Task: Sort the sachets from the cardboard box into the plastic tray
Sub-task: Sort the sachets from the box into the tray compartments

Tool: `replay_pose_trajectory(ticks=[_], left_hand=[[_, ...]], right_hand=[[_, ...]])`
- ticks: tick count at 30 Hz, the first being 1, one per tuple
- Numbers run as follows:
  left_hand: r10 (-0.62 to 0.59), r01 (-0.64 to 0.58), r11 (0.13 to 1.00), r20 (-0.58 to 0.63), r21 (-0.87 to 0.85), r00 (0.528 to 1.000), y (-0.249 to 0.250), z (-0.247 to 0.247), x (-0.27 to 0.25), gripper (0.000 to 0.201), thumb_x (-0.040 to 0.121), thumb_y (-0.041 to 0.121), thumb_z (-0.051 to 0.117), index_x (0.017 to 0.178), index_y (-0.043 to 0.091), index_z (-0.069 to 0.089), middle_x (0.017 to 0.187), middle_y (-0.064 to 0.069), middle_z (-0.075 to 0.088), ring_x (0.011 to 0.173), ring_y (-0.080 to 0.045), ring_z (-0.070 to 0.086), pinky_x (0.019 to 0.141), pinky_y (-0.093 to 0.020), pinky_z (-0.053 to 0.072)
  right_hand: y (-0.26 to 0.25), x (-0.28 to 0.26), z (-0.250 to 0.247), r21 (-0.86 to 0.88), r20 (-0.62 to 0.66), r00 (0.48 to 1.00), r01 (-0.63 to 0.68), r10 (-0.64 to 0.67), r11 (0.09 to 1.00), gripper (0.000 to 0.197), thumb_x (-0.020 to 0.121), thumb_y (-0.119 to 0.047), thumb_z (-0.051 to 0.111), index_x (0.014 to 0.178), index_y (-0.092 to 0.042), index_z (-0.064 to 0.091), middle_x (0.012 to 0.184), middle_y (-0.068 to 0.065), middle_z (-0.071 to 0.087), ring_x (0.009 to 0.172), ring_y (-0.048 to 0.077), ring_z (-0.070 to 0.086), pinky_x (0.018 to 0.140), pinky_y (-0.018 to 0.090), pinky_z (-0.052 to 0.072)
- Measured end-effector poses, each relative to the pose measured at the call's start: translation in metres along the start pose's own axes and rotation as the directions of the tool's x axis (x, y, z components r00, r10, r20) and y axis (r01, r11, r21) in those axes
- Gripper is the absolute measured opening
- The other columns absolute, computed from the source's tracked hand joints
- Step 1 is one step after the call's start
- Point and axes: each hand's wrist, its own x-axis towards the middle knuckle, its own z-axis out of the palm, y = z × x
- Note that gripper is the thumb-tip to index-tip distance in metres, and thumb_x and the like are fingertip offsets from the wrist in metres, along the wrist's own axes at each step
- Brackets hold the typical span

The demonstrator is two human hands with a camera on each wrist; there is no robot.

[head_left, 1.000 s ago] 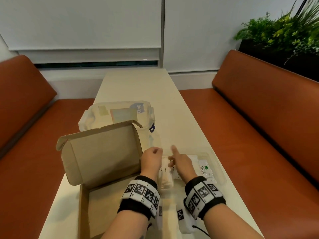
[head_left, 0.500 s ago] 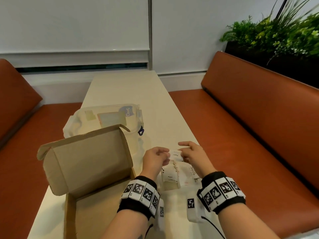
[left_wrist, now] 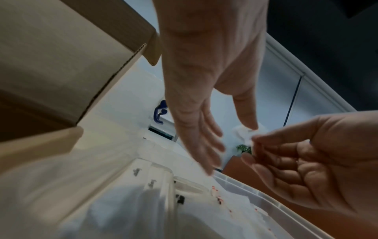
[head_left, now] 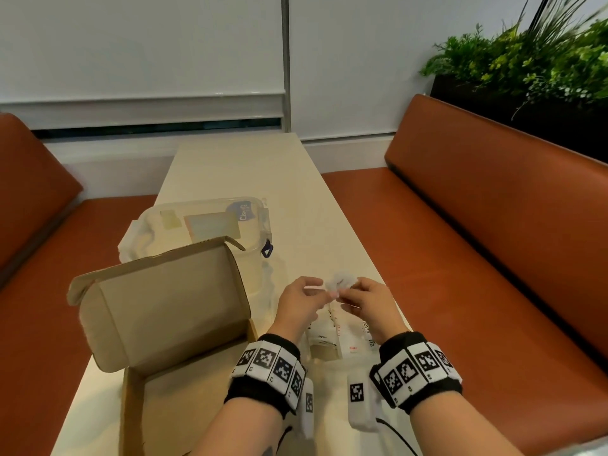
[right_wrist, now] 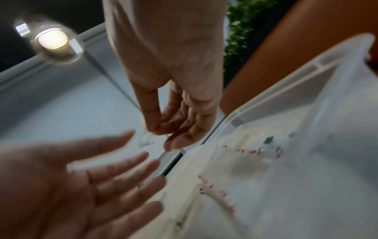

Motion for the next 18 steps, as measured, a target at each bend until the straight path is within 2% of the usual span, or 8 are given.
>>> replay_pose_trajectory(ticks=[2, 4, 7, 9, 11, 13, 16, 18], left_hand=[[-0.001, 0.002, 0.999, 0.013, -0.052, 1.0, 0.0, 0.001, -0.003, 0.012, 0.083, 0.01, 0.07, 0.093, 0.011, 0.064, 0.09, -0.01, 0.068, 0.081, -0.02, 0.066, 0.073, -0.033, 0.056], [0.052, -0.053, 0.997, -0.028, -0.05, 0.998, -0.001, 0.001, -0.004, 0.006, 0.085, 0.003, 0.066, 0.087, 0.008, 0.066, 0.081, -0.01, 0.067, 0.075, -0.021, 0.066, 0.071, -0.03, 0.057], [0.102, -0.099, 0.993, -0.045, 0.057, 0.994, -0.003, 0.001, -0.002, 0.009, 0.085, 0.002, 0.065, 0.082, 0.011, 0.067, 0.076, -0.008, 0.066, 0.072, -0.019, 0.064, 0.068, -0.027, 0.055], [0.091, -0.086, 0.99, -0.039, 0.108, 0.995, -0.005, 0.0, -0.002, 0.011, 0.085, 0.001, 0.064, 0.081, 0.011, 0.066, 0.076, -0.009, 0.066, 0.07, -0.019, 0.062, 0.065, -0.026, 0.053], [0.08, -0.07, 0.983, -0.049, 0.168, 0.996, -0.007, -0.001, -0.004, 0.01, 0.085, 0.002, 0.064, 0.082, 0.011, 0.066, 0.076, -0.008, 0.065, 0.069, -0.019, 0.06, 0.065, -0.026, 0.051], [0.112, -0.076, 0.953, -0.108, 0.294, 0.988, -0.01, -0.003, -0.004, 0.008, 0.086, 0.006, 0.063, 0.089, 0.012, 0.066, 0.086, -0.005, 0.065, 0.081, -0.019, 0.061, 0.072, -0.026, 0.049], [0.182, -0.035, 0.846, -0.226, 0.533, 0.957, -0.012, -0.01, -0.006, 0.024, 0.088, 0.005, 0.057, 0.109, 0.014, 0.065, 0.112, -0.005, 0.062, 0.108, -0.022, 0.056, 0.086, -0.027, 0.044], [0.181, 0.025, 0.785, -0.268, 0.619, 0.946, -0.012, -0.014, -0.006, 0.035, 0.088, 0.001, 0.05, 0.118, 0.016, 0.062, 0.122, -0.007, 0.059, 0.116, -0.027, 0.051, 0.095, -0.034, 0.044]], right_hand=[[-0.001, 0.001, -0.003, 0.049, 0.016, 0.999, -0.041, 0.04, 0.998, 0.015, 0.084, -0.001, 0.064, 0.075, -0.013, 0.066, 0.076, 0.004, 0.071, 0.075, 0.017, 0.067, 0.074, 0.029, 0.054], [-0.001, 0.0, -0.005, 0.0, 0.077, 0.995, -0.058, 0.058, 0.998, 0.008, 0.083, -0.004, 0.067, 0.088, -0.011, 0.069, 0.085, 0.006, 0.072, 0.078, 0.016, 0.067, 0.075, 0.028, 0.054], [-0.002, 0.002, -0.008, -0.166, 0.06, 0.998, 0.03, -0.02, 0.986, 0.024, 0.081, -0.011, 0.071, 0.104, -0.013, 0.065, 0.093, 0.007, 0.067, 0.081, 0.015, 0.065, 0.073, 0.024, 0.054], [-0.005, 0.002, -0.008, -0.316, 0.029, 0.994, 0.108, -0.105, 0.943, 0.02, 0.082, -0.01, 0.07, 0.101, -0.012, 0.068, 0.084, 0.005, 0.067, 0.071, 0.01, 0.062, 0.062, 0.013, 0.049], [-0.004, 0.003, -0.008, -0.438, 0.033, 0.991, 0.132, -0.13, 0.889, 0.01, 0.079, -0.006, 0.072, 0.088, -0.011, 0.071, 0.076, 0.004, 0.069, 0.065, 0.009, 0.06, 0.061, 0.013, 0.047], [0.0, 0.002, -0.007, -0.527, 0.072, 0.993, 0.116, -0.092, 0.842, 0.009, 0.075, -0.006, 0.076, 0.078, -0.011, 0.07, 0.068, 0.001, 0.068, 0.06, 0.008, 0.06, 0.062, 0.015, 0.046], [0.011, -0.001, -0.002, -0.66, 0.169, 0.986, 0.123, -0.014, 0.741, 0.01, 0.072, -0.007, 0.078, 0.072, -0.014, 0.07, 0.063, -0.007, 0.065, 0.056, 0.0, 0.057, 0.055, 0.006, 0.041], [0.018, -0.003, 0.005, -0.729, 0.218, 0.976, 0.158, 0.007, 0.666, 0.006, 0.074, -0.008, 0.076, 0.074, -0.012, 0.072, 0.067, -0.005, 0.067, 0.06, 0.002, 0.058, 0.063, 0.012, 0.047]])
